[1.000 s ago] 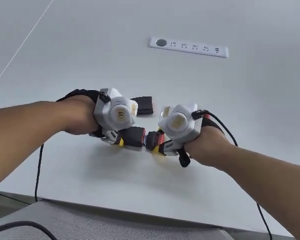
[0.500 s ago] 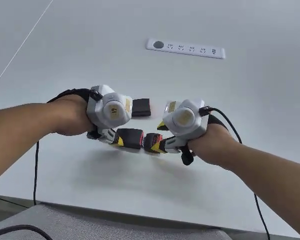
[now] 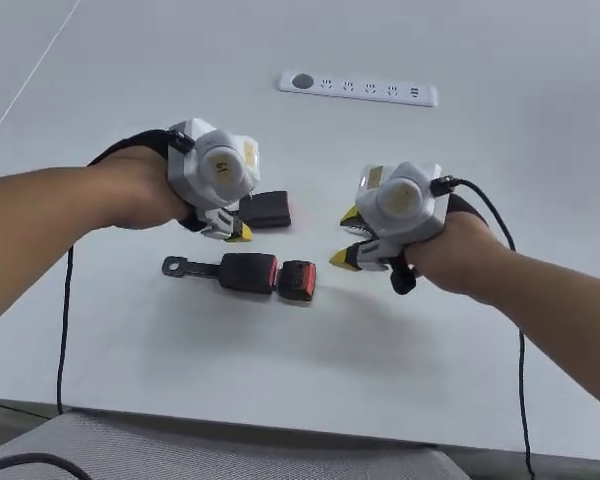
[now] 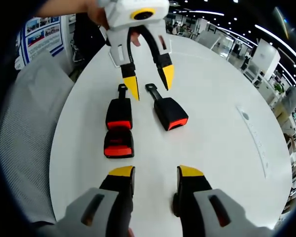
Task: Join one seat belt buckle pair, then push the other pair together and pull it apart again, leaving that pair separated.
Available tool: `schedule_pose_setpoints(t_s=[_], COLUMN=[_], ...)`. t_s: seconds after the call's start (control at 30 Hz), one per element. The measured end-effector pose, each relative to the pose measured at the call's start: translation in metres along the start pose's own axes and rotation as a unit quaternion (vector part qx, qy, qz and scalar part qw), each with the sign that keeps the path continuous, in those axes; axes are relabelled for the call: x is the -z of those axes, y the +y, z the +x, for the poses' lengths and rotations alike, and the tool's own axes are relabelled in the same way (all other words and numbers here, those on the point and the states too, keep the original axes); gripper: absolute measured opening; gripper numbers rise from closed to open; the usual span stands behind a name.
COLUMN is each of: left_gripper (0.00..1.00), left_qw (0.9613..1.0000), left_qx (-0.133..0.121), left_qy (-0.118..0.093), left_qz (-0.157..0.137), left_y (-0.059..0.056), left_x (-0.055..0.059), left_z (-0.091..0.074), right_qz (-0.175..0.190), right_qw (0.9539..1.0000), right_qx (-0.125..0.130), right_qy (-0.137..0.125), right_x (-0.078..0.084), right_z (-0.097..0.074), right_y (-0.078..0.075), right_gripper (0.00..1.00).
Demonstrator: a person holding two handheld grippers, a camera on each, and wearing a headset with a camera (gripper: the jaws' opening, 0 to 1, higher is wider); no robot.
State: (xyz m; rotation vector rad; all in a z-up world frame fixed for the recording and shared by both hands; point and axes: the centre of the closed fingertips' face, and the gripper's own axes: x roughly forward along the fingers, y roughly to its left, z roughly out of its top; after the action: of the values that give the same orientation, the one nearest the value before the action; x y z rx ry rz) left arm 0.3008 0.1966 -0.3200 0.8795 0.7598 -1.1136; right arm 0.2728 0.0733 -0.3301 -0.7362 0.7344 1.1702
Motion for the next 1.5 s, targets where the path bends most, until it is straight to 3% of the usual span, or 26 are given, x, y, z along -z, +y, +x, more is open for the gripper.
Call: schedule_pose_setpoints(t_s=[0.13,0.47,0.53,0.6,0.8,1.1,1.5], left_gripper=[0.35,0.37,0.36,0.35,0.34,0.34,0.33], left_qw=[1.0,0.9994,0.9991,0.9982,0.9975,0.9952,0.9941], left_qx=[0.002,0.02,0.027,0.025,0.045,0.054,0.075], left_qy=[0.006,0.021,0.022,0.026,0.03,0.04,0.033], left_qz=[0.006,0.019,0.024,0.049,0.045,0.071,0.072], left_y=[0.009,0.019,0.017,0.019,0.015,0.012,0.012], left_x=[0.005,0.008,0.007,0.007,0.01,0.013,0.015], left_z=[0.009,0.027,0.031,0.034,0.042,0.048,0.051], right_qz=[0.011,0.032,0.032,0.033,0.032,0.013,-0.03], right_qw=[0.9997,0.9988,0.9987,0.9987,0.9984,0.9981,0.9948], right_qx=[0.015,0.027,0.023,0.02,0.009,-0.008,-0.063], right_qy=[0.014,0.027,0.032,0.034,0.045,0.059,0.075], right_x=[0.019,0.04,0.043,0.044,0.051,0.06,0.064], right_z=[-0.006,-0.011,-0.008,-0.006,0.001,0.006,0.013], right_y=[-0.017,-0.04,-0.04,-0.041,-0.041,-0.042,-0.046], right_gripper=[0.34,0.35,0.35,0.35,0.36,0.35,0.33])
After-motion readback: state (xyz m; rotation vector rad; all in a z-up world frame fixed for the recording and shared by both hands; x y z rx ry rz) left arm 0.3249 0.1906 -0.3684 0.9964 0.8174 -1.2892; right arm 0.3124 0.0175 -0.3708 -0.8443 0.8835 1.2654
